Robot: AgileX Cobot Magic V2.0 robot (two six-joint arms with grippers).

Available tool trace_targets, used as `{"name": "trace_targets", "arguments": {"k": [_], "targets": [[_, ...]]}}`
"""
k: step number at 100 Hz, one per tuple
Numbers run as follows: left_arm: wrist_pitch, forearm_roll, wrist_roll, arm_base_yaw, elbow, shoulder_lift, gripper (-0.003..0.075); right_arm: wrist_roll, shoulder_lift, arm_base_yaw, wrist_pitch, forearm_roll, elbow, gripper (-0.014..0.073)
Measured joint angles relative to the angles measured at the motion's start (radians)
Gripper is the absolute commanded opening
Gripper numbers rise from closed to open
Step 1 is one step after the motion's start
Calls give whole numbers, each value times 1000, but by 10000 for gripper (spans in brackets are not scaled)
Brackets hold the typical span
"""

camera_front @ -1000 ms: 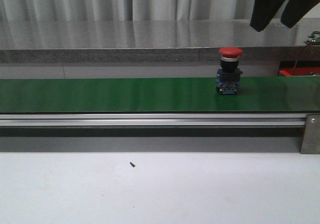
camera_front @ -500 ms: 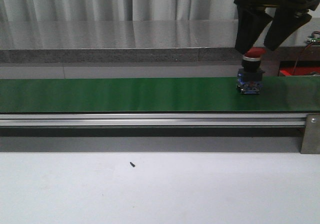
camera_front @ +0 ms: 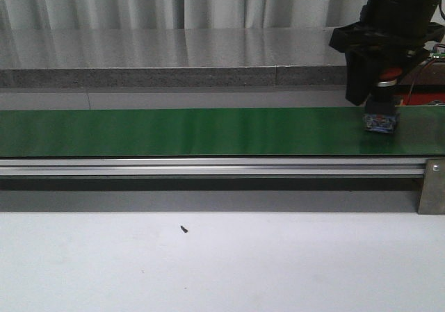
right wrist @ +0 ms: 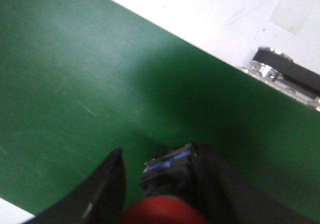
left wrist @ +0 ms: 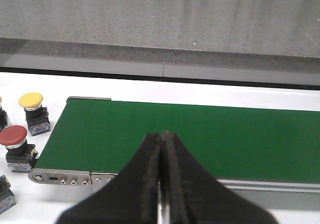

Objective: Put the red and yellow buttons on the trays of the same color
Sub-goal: 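Grasp the second red button at the belt's end with the right gripper, then place the second red button in the red tray, release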

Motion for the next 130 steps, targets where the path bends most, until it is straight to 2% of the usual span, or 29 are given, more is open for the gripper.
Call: {"name": "trace_targets", "arguments": {"k": [7,22,36,68,97,112,130], "targets": [[0,0,0,0,0,0,-20,3,0,0,20,-8,-10,162],[0,0,0,0,0,0,-20,5,0,-10,67,-12,-60,162],[0,0,0,0,0,0,-19,5,0,-66,105,-12,-142,162],[0,0,0,0,0,0,-20,5,5,-346,93,4,-285,162],[0,0,0,0,0,0,-20,-41,105,-605,45,157,-298,162],[0,0,0,0,0,0,-20,-77,191,-657,18,240,-298,162],[0,0,0,0,0,0,-20,-92,284,-661,-9,257,-298,162]]}}
